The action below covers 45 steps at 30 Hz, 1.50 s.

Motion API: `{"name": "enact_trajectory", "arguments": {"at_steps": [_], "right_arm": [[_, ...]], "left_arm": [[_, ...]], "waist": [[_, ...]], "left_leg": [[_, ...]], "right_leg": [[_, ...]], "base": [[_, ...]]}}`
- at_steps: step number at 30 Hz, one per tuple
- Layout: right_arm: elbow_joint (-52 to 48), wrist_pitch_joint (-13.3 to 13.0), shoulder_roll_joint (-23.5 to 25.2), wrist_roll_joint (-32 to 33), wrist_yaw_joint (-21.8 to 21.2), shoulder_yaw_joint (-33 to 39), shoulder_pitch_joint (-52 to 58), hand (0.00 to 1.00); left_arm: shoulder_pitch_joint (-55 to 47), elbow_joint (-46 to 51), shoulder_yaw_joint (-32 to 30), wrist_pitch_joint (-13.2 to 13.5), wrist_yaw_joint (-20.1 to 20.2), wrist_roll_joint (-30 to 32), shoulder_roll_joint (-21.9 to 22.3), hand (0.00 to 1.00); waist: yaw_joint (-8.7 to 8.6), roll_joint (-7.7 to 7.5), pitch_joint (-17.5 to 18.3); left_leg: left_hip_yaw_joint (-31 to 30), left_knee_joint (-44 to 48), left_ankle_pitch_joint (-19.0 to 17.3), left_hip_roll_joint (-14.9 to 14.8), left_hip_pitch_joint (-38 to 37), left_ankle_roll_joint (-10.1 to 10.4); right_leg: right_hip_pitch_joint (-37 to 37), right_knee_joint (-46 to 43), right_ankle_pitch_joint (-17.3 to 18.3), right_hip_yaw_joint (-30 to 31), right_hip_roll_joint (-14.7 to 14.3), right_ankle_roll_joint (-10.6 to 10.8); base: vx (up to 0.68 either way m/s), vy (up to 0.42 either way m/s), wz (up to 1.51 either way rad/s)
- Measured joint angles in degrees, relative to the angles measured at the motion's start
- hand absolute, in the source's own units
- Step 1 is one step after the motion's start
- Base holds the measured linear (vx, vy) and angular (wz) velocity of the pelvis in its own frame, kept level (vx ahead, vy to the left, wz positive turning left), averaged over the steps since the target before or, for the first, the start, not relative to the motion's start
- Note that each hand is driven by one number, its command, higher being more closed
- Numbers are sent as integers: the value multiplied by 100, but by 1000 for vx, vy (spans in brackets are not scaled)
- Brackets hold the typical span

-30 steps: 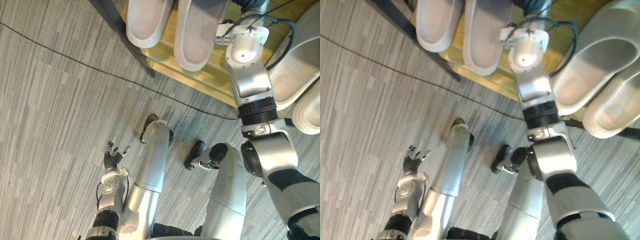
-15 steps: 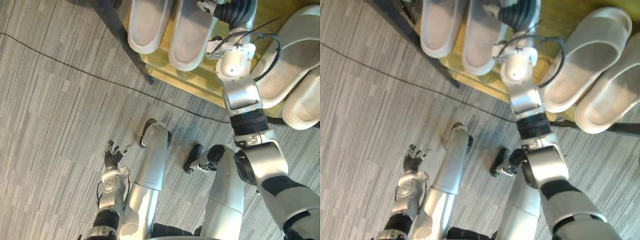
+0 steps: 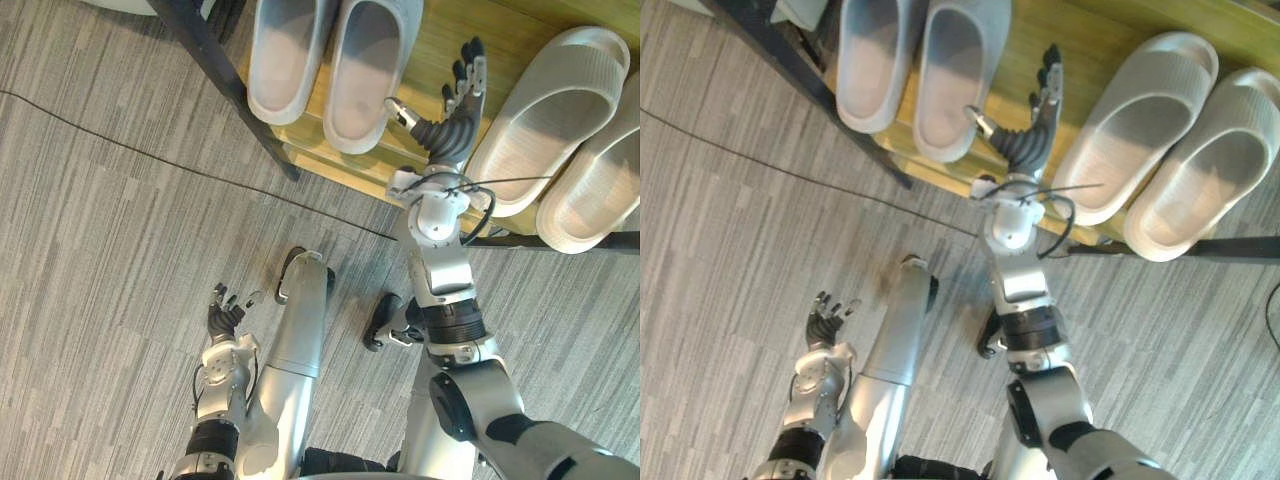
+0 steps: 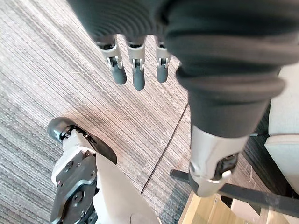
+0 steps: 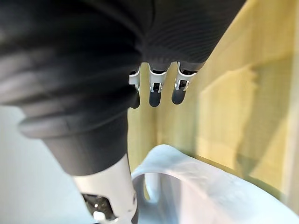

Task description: Organize the slippers on the shoe rack

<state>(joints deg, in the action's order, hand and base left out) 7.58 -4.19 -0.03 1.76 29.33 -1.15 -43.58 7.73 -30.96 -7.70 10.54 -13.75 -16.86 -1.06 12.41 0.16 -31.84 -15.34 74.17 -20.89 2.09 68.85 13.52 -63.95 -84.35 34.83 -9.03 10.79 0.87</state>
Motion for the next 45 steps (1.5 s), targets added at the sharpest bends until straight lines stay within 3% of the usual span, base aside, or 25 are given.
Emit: {"name": "enact_trajectory", "arguments": {"at_steps": [19, 33, 40, 45], "right_arm": [[449, -611, -13, 1869, -908, -322, 40, 0], [971, -781, -132, 2830, -948, -368, -509, 0], [992, -746, -250, 2964, -958, -379, -557, 0], [905, -602, -260, 2741, -967, -414, -483, 0]], "left_arm": [[13, -3, -54, -23, -97, 103, -2, 0], [79, -73, -59, -6, -131, 98, -14, 0], [99, -79, -59, -6, -201, 90, -12, 0], [91, -83, -126, -7, -198, 89, -1, 0]], "waist": [[4, -81, -5], [75, -96, -13], [118, -95, -13], [52, -99, -15]], "left_leg": [[-94, -216, 93, 29, -113, 26], [-201, -455, 249, 19, -85, 75], [-249, -528, 306, -51, -89, 143], [-234, -528, 317, -72, -135, 158]], "right_leg": [[192, 181, -21, -162, 46, -42], [185, 187, 25, -386, 135, -131], [184, 187, 32, -488, 129, -156], [222, 195, 4, -456, 113, -204]], "base": [[0, -6, 4], [-15, -22, 6], [-16, -22, 2], [0, 0, 0]]}}
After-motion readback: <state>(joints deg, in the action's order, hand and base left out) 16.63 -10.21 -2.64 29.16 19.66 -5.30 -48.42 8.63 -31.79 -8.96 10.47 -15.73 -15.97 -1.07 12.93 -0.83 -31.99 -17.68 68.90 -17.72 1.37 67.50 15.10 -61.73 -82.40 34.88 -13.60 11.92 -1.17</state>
